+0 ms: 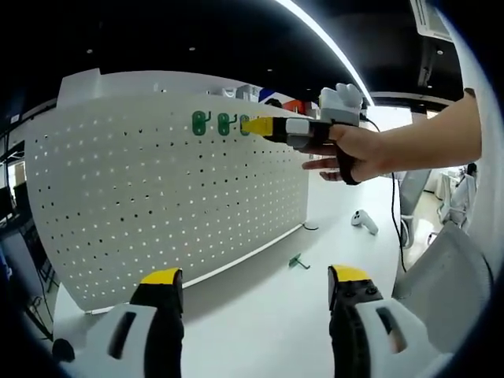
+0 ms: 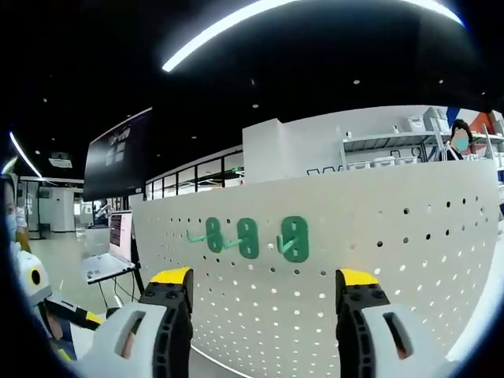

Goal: Insert the hook assembly into the mounting plate slot until the hook locks in place.

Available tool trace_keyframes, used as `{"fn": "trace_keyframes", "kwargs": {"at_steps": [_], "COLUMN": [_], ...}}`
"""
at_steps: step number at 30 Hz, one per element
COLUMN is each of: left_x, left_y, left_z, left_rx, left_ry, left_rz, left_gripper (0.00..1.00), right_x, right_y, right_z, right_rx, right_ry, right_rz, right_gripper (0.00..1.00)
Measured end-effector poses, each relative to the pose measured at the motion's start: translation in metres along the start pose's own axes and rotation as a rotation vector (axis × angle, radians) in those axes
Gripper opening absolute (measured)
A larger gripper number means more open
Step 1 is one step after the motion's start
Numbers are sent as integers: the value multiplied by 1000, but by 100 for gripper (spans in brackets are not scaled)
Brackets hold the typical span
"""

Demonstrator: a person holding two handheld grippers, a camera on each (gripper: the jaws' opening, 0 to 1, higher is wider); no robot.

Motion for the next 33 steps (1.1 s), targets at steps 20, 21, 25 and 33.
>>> {"fn": "trace_keyframes", "kwargs": {"at_steps": [20,21,25,33], "left_x": [-2,-2,-2,-3], "left_y": [1,1,2,5], "left_z": [2,2,3,2], "left_rx": [-7,-7,-10,-19], "left_ry": [-1,-2,0,0], "left_rz": [-3,-4,-7,-10], "left_gripper": [77,77,77,77], "right_x": [-1,-1,-4,-8], "right_y": [4,5,5,1], "right_z": [-22,-24,-36,-55], "right_rx": [62,62,64,72], "right_ry": [-31,-30,-43,-60], "right_rz": [-34,-33,-32,-33], "right_gripper": [70,70,70,69]}}
Point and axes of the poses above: the point that each gripper's makers call its tool centre point, and the gripper's own axes: z roughly forward along the fingers, y roughly to its right, x roughly out of its top, the point moved 6 cm from there along -z, roughly backward along the fingers, and after that the axes turned 15 degrees about y, right-handed, at the moved point
